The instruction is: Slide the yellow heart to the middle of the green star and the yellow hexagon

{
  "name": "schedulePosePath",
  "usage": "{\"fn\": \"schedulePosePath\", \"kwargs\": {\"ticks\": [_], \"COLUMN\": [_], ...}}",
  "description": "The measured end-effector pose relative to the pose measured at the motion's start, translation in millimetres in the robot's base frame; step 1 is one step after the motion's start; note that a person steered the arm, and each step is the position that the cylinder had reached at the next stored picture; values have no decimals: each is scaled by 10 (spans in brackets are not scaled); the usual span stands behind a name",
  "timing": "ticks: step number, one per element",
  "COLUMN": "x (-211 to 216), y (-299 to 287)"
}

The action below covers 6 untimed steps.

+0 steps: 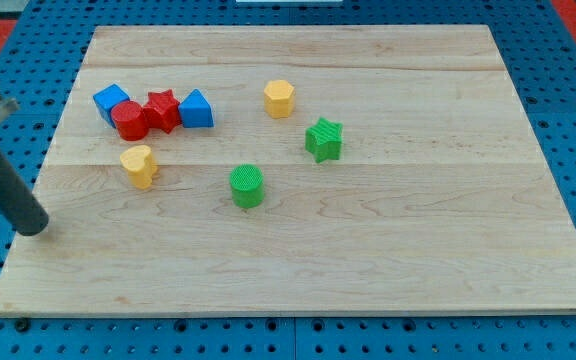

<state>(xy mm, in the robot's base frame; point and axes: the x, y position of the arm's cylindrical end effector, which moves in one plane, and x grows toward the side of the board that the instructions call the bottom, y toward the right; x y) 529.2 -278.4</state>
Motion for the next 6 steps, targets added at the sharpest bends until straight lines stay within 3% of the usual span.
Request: {"fn": "schedulePosePath", "kwargs": {"ticks": [4,6], "x": [26,-822], "y": [-265,1161]}}
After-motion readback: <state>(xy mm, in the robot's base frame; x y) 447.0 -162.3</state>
